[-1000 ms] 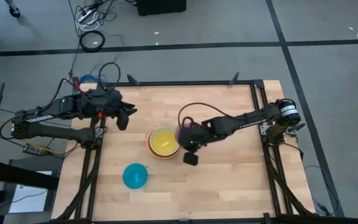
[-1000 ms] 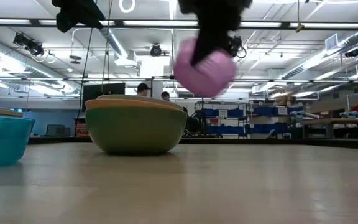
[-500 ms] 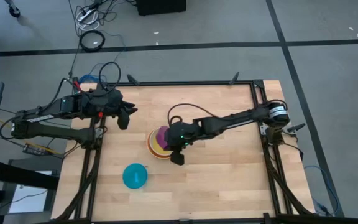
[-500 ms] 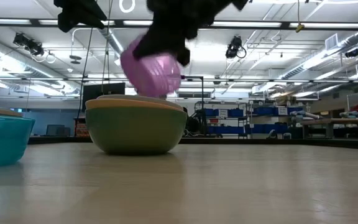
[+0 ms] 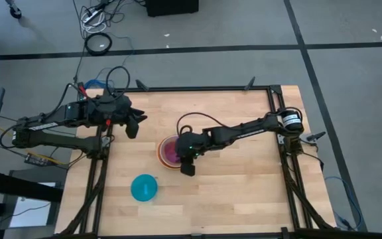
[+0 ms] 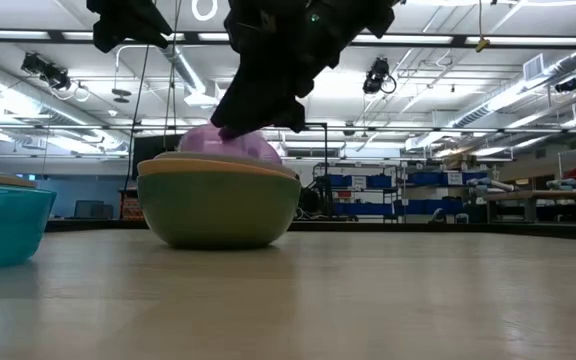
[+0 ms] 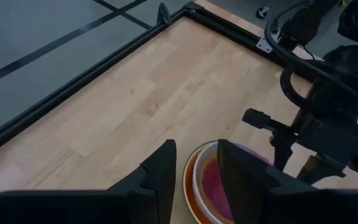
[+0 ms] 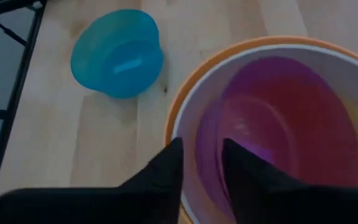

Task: Nest bowls inside each other
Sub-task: Stack the violet bowl on top of the yellow bowl, then stack the blue bowl on top of the violet bowl

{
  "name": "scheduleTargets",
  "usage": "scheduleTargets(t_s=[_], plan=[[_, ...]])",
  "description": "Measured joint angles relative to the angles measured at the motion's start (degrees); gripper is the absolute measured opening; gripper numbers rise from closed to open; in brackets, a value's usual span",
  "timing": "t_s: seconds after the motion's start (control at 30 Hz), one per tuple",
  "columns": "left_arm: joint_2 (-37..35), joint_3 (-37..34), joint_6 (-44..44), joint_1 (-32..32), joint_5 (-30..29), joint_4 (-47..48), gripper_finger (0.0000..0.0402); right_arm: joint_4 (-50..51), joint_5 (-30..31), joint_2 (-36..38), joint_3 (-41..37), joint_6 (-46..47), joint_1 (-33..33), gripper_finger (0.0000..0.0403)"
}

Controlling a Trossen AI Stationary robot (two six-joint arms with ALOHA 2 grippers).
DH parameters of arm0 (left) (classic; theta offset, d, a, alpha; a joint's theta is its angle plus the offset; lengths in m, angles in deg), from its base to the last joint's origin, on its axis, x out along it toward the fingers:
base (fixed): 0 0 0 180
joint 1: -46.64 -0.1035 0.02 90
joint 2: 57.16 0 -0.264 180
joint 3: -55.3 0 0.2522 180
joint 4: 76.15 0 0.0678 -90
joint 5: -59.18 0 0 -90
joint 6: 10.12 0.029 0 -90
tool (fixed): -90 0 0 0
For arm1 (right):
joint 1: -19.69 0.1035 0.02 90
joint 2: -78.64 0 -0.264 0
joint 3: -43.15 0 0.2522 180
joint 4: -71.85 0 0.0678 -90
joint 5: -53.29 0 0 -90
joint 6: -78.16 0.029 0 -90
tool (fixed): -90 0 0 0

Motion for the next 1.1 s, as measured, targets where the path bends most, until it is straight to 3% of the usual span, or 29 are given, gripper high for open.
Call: scheduleTargets(t_s=[0.13, 0.27, 0.47, 0.87, 1.1], plan=[[0.0, 0.0, 0.0, 0.0, 0.0, 0.1, 0.0127, 1.2, 0.0, 0.2, 0.0, 1.1, 0.0, 0.0142], [0.0, 0.0, -0.8, 0.0, 0.1, 1.6, 0.0127, 4.0, 1.5, 2.4, 0.0, 1.2, 0.0, 0.0152], [0.0, 0.0, -2.5, 0.0, 0.5, 5.9, 0.0127, -1.4, 11.4, 5.9, 0.1, -1.9, 1.1, 0.0143], [0.0, 0.0, -3.3, 0.0, 0.5, 5.8, 0.0127, 1.2, 11.5, -1.4, -0.1, 2.5, 3.5, 0.0107], [0.0, 0.0, -2.9, 0.0, 0.5, 5.6, 0.0127, -2.9, 14.9, 3.3, 0.0, -0.2, 3.6, 0.0096]])
